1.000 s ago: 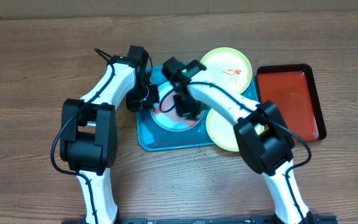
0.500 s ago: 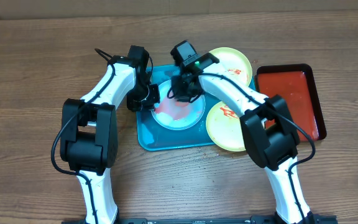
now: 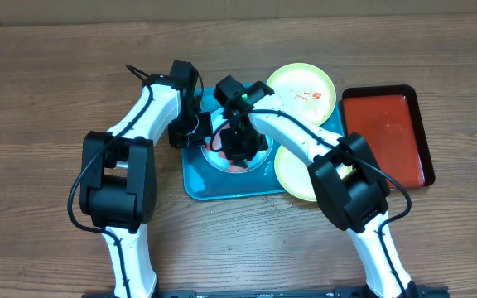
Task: Clean dirty plates on tray and stack at the side
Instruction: 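Tilt the white plate with the left gripper while scrubbing with the sponge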
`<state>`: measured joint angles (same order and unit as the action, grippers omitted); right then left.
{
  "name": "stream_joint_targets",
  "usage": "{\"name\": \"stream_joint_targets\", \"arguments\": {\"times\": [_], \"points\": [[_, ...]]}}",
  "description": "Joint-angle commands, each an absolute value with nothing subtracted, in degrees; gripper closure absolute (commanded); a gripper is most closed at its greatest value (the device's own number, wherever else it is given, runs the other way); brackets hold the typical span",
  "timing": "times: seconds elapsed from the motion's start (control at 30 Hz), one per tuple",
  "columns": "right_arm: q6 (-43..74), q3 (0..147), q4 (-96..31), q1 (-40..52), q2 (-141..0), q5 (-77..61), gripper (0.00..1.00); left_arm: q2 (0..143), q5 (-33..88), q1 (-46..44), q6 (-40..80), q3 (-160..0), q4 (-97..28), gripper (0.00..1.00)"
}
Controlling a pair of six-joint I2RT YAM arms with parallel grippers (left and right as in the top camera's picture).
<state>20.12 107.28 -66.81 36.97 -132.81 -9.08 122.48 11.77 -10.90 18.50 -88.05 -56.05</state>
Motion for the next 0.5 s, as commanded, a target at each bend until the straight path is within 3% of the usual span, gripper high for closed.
{"name": "stream_joint_targets", "arguments": {"times": [0.0, 0.13, 0.27, 0.47], "points": [[21.50, 107.11, -67.48, 34.92, -132.99, 6.28, 0.96, 124.99, 8.54, -11.35, 19.27, -86.56, -55.46, 0.96], [20.82, 107.11, -66.24, 34.63, -132.99, 12.78, 0.96, 124.77, 19.90, -9.69, 10.83, -87.05, -54.98, 0.96], [20.75, 107.09, -64.69, 34.57, -133.01, 6.44, 0.96, 124.73, 29.19, -6.02, 6.94, -87.15, -56.75, 0.96], [20.27, 107.09, -61.49, 34.11, -133.01, -7.64, 0.96, 124.73, 32.27, -0.21, -0.19, -87.15, -60.80, 0.96]]}}
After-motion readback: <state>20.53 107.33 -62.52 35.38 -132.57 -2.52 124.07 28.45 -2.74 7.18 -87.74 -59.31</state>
